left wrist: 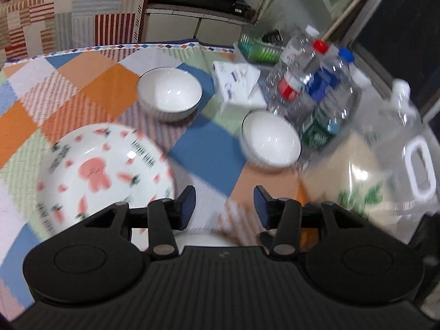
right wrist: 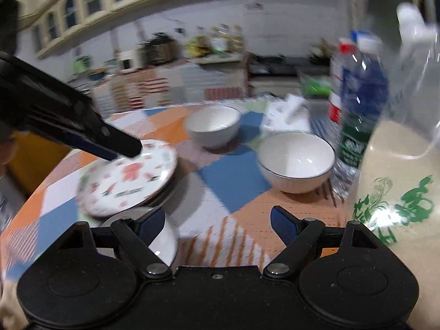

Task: Organize plates and bowls
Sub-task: 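Lift the white bowl with both grippers and carry it to the bowl beside the bottles, then lower the held bowl into the bowl beside the bottles and grip both rims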

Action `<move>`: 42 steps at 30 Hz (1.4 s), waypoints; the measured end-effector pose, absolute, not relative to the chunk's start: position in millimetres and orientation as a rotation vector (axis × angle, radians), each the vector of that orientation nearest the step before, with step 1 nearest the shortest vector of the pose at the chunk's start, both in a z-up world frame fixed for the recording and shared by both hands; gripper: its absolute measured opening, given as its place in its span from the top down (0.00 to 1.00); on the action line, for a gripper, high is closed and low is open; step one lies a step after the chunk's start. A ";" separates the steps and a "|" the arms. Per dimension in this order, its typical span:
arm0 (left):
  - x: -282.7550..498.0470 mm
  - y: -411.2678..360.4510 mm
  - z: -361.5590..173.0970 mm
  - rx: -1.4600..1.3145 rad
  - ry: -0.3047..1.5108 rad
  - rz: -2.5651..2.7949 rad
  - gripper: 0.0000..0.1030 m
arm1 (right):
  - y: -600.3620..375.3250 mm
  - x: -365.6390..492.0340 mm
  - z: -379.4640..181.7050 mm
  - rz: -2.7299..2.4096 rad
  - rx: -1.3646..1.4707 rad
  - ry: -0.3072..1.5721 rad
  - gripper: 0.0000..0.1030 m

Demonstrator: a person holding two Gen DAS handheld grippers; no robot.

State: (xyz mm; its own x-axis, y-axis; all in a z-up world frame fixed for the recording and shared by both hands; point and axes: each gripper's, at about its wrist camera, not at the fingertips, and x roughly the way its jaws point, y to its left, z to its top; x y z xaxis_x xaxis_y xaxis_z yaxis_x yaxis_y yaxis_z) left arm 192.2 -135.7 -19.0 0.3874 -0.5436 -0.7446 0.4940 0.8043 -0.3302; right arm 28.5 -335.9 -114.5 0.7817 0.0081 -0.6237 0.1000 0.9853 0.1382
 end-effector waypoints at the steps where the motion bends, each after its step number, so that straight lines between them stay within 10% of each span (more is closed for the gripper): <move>1: 200.3 -143.7 -21.5 -0.071 0.968 -0.662 0.55 | -339.6 37.3 -119.3 -0.081 0.195 0.695 0.15; 17: 279.3 -244.4 -104.4 -0.136 1.072 -0.660 0.54 | -362.2 113.7 -180.6 -0.306 0.288 0.681 0.16; 21: 284.6 -253.7 -110.9 -0.115 1.052 -0.640 0.60 | -367.4 121.4 -191.3 -0.339 0.258 0.694 0.16; 26: 290.5 -263.3 -124.4 -0.144 1.106 -0.674 0.89 | -371.8 127.6 -197.5 -0.358 0.197 0.702 0.15; 42: 284.2 -228.6 -114.4 -0.164 1.152 -0.662 0.90 | -365.4 131.6 -203.0 -0.343 0.085 0.684 0.13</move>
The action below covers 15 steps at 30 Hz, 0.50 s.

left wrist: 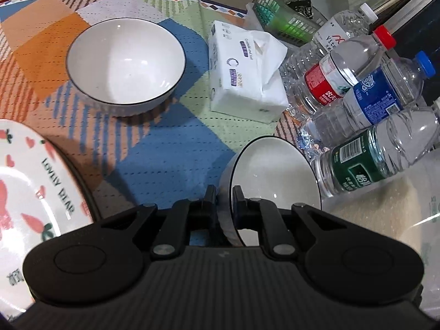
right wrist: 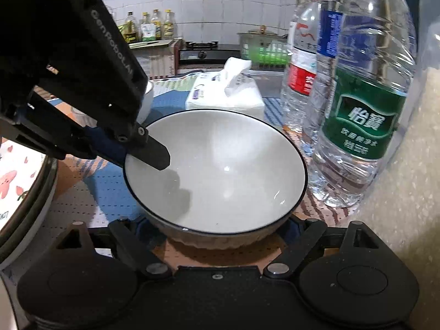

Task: Organize plates and bowls
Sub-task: 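Lower the held bowl into the bowl beside the bottles and grip both rims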

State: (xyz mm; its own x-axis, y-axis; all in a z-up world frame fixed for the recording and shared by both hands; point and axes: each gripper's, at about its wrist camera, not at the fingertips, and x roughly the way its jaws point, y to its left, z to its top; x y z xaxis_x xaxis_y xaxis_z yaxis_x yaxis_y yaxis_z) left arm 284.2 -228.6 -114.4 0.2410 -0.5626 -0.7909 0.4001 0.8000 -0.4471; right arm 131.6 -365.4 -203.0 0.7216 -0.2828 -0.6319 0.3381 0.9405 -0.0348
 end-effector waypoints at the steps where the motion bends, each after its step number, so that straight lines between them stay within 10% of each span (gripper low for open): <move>1: 283.6 -226.6 -112.8 -0.163 1.158 -0.666 0.90 | -361.9 132.9 -203.3 -0.346 0.064 0.682 0.13; 15: 246.6 -159.3 -45.5 -0.178 1.146 -0.727 0.87 | -325.5 101.7 -139.0 -0.198 -0.074 0.608 0.11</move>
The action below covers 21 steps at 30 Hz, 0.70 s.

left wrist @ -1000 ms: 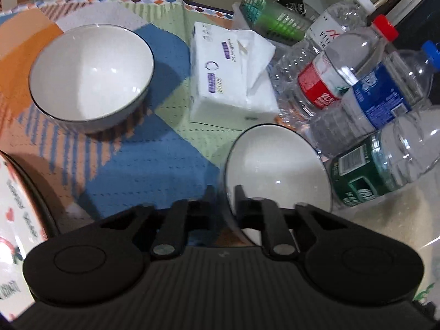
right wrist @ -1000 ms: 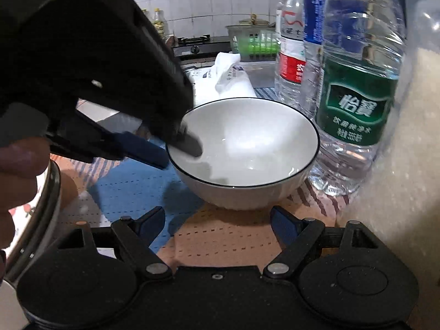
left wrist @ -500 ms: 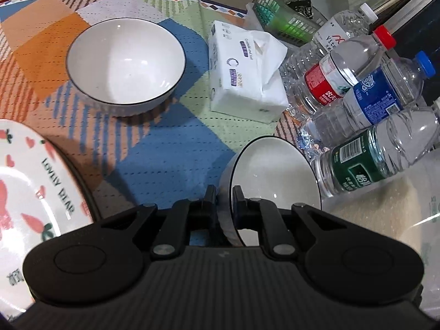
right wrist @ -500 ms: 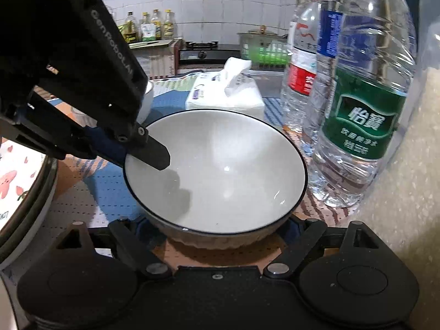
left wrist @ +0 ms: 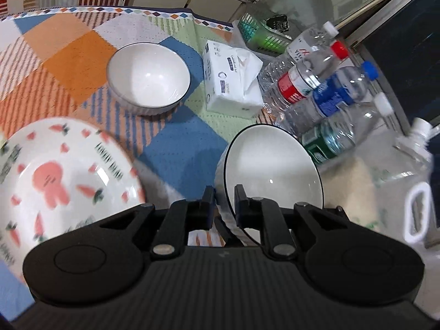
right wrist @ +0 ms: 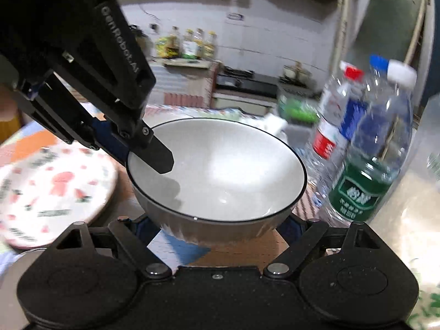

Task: Organize plates and bowls
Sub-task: 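Lower the held bowl into the bowl beside the bottles and grip both rims, then lift the nested bowls with both grippers and carry them toward the last white bowl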

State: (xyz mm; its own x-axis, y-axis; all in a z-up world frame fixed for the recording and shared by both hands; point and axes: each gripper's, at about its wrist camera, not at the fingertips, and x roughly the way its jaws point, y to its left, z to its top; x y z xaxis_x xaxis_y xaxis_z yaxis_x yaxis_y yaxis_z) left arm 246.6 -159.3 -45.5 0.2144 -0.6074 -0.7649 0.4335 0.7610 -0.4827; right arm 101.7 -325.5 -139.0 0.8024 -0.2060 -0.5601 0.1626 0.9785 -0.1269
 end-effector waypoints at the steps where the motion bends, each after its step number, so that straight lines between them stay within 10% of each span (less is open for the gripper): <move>1: 240.4 -152.9 -41.3 -0.172 1.146 -0.722 0.87 | -320.9 95.7 -134.4 -0.176 -0.085 0.600 0.11; 21: 157.7 -70.4 -42.0 -0.128 1.205 -0.614 0.87 | -263.7 22.8 -118.0 0.206 -0.109 0.616 0.11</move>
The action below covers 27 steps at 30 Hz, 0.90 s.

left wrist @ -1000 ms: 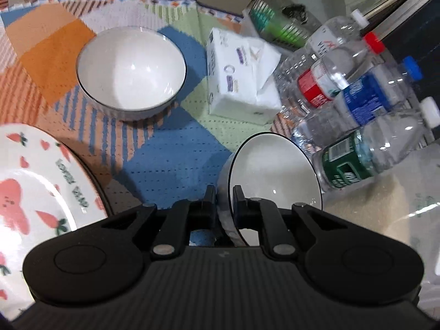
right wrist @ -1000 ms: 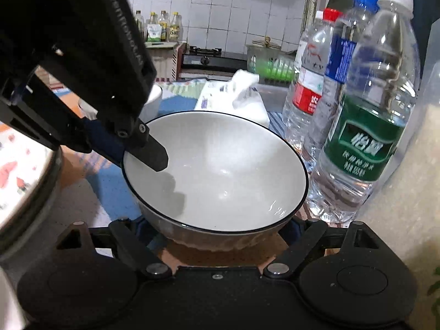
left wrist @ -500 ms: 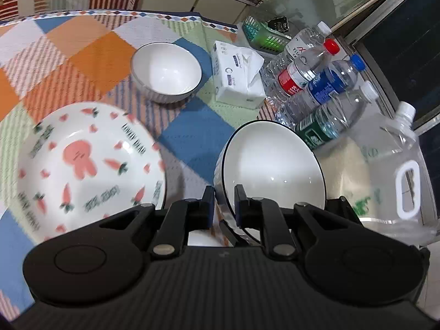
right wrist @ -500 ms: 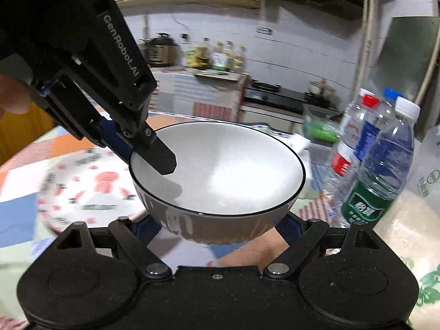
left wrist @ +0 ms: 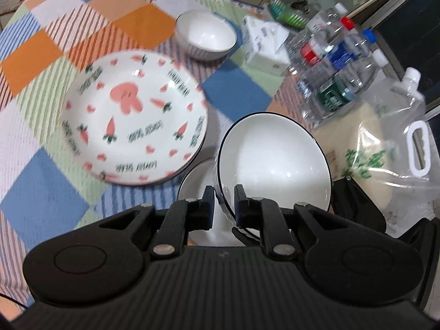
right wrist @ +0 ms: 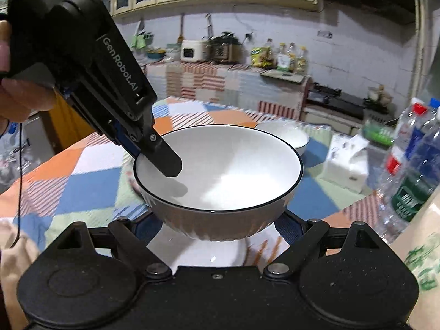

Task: Organize plates and bowls
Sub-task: 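Lift the nested bowls with both grippers and carry them toward the last white bowl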

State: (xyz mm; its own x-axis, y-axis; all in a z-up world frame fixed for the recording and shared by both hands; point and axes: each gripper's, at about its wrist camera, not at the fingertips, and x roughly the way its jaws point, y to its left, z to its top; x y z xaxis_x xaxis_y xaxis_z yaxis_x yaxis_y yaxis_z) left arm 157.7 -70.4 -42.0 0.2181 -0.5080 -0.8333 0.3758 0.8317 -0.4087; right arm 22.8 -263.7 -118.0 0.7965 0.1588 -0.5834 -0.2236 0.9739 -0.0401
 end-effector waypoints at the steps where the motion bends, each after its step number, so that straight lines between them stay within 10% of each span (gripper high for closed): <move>1: 156.9 -68.0 -45.2 -0.132 1.213 -0.612 0.87 | -261.4 22.0 -120.9 0.216 -0.107 0.626 0.11; 27: 128.5 -95.1 -71.1 0.213 1.185 -0.543 0.88 | -244.5 14.5 -141.6 0.261 -0.129 0.752 0.10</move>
